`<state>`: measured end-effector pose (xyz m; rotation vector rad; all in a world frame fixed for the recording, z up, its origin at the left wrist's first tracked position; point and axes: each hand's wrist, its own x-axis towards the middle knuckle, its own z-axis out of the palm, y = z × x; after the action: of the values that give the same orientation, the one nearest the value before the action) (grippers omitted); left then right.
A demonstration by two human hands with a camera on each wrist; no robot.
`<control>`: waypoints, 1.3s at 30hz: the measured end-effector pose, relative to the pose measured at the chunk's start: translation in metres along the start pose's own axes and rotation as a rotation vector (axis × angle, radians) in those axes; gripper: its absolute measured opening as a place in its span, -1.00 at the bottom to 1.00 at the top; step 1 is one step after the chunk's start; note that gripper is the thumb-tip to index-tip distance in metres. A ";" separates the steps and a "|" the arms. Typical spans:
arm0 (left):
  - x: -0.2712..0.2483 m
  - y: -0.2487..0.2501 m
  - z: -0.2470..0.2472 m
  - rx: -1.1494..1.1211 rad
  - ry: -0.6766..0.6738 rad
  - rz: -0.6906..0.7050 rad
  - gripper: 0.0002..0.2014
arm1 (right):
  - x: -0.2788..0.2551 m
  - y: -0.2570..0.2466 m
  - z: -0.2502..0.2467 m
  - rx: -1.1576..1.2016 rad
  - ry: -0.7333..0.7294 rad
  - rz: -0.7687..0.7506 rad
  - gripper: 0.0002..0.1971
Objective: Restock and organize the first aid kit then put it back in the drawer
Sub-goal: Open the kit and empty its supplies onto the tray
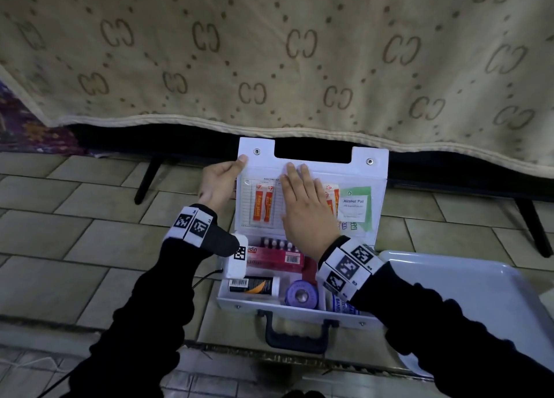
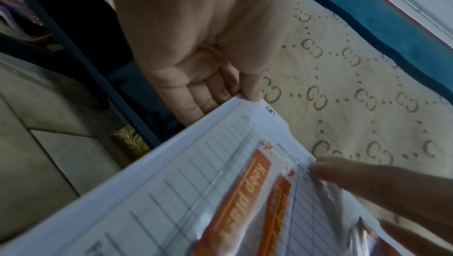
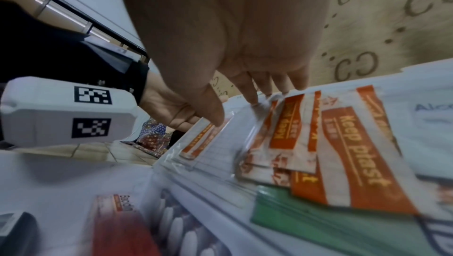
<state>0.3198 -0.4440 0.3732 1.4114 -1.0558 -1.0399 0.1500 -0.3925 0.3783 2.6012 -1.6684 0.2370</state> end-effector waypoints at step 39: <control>-0.017 -0.012 0.020 -0.147 0.210 0.019 -0.69 | -0.012 0.076 -0.105 0.645 0.758 0.346 -0.85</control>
<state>0.2969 -0.4309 0.3606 1.3559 -0.8222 -0.9138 0.0652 -0.4009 0.4768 2.0078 -1.8682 1.7577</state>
